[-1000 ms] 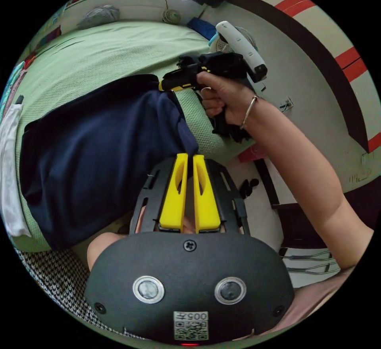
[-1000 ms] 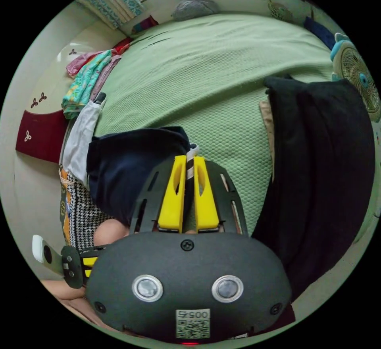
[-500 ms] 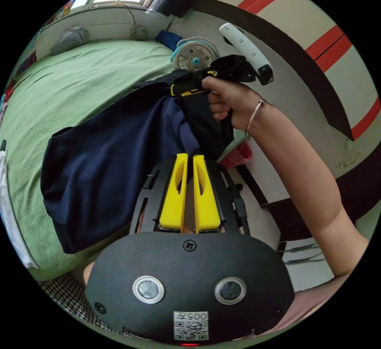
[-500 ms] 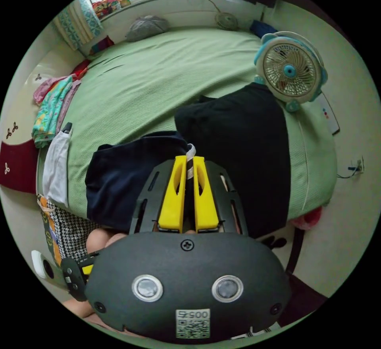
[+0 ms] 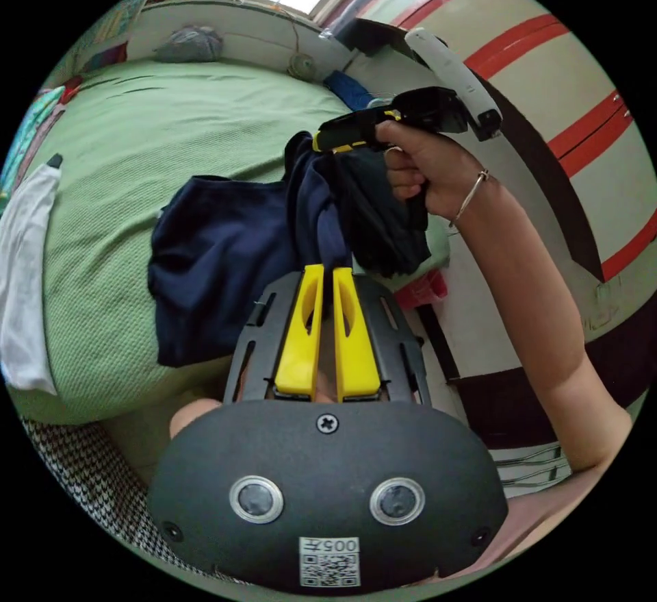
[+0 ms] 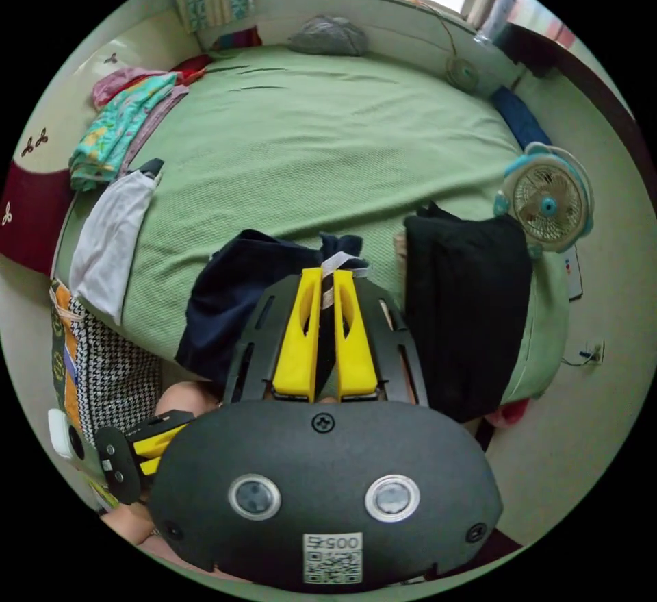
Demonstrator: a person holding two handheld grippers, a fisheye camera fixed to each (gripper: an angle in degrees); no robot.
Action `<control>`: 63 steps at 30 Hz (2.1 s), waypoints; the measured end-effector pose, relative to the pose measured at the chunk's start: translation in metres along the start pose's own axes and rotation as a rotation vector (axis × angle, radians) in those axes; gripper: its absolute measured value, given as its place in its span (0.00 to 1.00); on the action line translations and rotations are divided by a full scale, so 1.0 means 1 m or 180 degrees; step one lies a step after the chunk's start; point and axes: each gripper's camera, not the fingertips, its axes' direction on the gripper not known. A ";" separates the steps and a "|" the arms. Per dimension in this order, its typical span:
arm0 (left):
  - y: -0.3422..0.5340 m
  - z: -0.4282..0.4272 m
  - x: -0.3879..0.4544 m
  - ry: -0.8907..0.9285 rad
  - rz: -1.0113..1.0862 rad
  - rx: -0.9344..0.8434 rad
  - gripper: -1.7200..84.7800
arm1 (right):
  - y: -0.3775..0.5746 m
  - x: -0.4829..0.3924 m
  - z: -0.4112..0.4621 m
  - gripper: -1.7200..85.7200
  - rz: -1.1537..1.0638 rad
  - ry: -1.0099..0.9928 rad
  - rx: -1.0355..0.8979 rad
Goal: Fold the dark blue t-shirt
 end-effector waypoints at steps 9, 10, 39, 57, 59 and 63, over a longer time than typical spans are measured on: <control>0.022 -0.032 -0.089 -0.0278 -0.0568 -0.0117 0.06 | 0.002 -0.138 0.042 0.08 -0.0599 -0.0201 -0.0108; 0.022 -0.029 -0.101 -0.0287 -0.0657 -0.0188 0.06 | 0.005 -0.142 0.041 0.09 -0.0625 -0.0224 -0.0078; -0.040 -0.075 -0.057 -0.0533 -0.0275 -0.0142 0.06 | 0.287 -0.132 0.090 0.15 -0.0785 0.0215 0.0525; 0.037 -0.041 -0.124 -0.1061 -0.0400 -0.0850 0.08 | 0.316 -0.081 0.126 0.11 -0.0535 0.0158 0.0158; 0.040 -0.051 -0.128 -0.1421 -0.0466 -0.0786 0.08 | 0.311 -0.075 0.116 0.12 -0.0513 0.0150 0.0259; 0.042 -0.067 -0.129 -0.1179 -0.0468 -0.0536 0.11 | 0.286 -0.066 0.091 0.12 -0.0472 0.0112 0.0552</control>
